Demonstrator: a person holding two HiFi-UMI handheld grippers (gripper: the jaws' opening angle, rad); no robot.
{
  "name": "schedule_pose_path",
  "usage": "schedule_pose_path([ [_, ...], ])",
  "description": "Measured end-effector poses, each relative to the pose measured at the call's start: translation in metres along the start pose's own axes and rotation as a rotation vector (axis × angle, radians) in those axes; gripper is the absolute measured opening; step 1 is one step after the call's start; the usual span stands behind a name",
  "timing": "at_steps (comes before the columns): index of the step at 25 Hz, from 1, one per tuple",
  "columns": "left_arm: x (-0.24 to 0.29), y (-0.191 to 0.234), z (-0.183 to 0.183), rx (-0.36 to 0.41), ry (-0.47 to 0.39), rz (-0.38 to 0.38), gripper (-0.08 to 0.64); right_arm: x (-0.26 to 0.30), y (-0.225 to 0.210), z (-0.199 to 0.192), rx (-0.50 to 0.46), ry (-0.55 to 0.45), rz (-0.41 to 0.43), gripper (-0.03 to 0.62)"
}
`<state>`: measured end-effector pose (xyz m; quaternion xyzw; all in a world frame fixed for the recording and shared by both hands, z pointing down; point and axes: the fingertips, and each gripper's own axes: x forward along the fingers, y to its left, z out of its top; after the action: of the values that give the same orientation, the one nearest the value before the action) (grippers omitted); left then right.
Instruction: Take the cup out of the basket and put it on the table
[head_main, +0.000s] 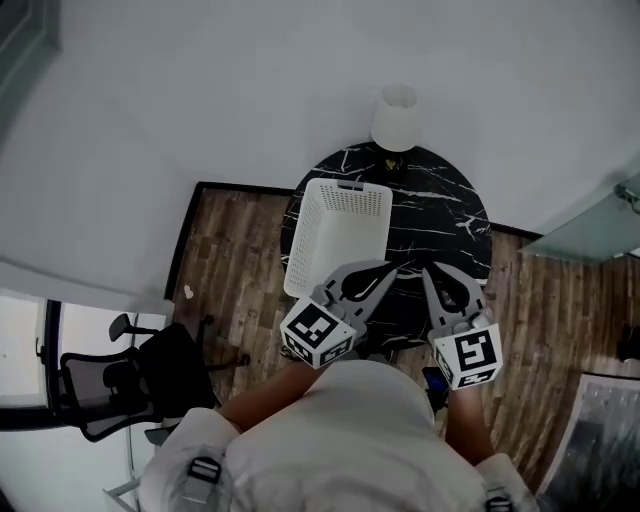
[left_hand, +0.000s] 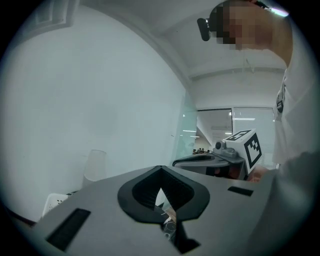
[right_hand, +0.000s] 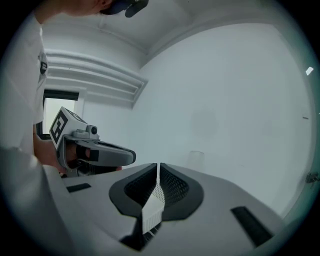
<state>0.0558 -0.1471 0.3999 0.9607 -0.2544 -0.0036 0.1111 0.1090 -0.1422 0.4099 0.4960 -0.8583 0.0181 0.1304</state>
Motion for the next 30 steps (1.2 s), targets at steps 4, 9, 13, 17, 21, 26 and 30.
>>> schedule_pose_path([
  [4, -0.014, 0.002, 0.03, 0.035, -0.056, 0.01, 0.005, 0.001, 0.016, 0.032, 0.01, -0.078, 0.035, 0.021],
  [9, -0.024, -0.004, 0.053, 0.047, -0.108, -0.006, 0.005, 0.002, 0.033, 0.057, 0.016, -0.141, 0.078, 0.015],
  [13, -0.032, -0.007, 0.062, 0.073, -0.117, 0.006, 0.005, -0.004, 0.041, 0.071, 0.027, -0.193, 0.08, 0.009],
  [17, -0.039, -0.004, 0.066, 0.094, -0.128, 0.018, 0.005, -0.004, 0.046, 0.077, 0.027, -0.211, 0.081, 0.01],
  [21, -0.037, -0.002, 0.068, 0.083, -0.141, 0.03, 0.005, -0.002, 0.046, 0.078, 0.025, -0.211, 0.08, 0.009],
  [26, -0.032, -0.002, 0.066, 0.083, -0.149, 0.02, 0.005, -0.001, 0.045, 0.079, 0.041, -0.229, 0.066, 0.009],
  [30, -0.032, -0.002, 0.068, 0.071, -0.155, 0.017, 0.005, -0.002, 0.044, 0.077, 0.046, -0.225, 0.052, 0.008],
])
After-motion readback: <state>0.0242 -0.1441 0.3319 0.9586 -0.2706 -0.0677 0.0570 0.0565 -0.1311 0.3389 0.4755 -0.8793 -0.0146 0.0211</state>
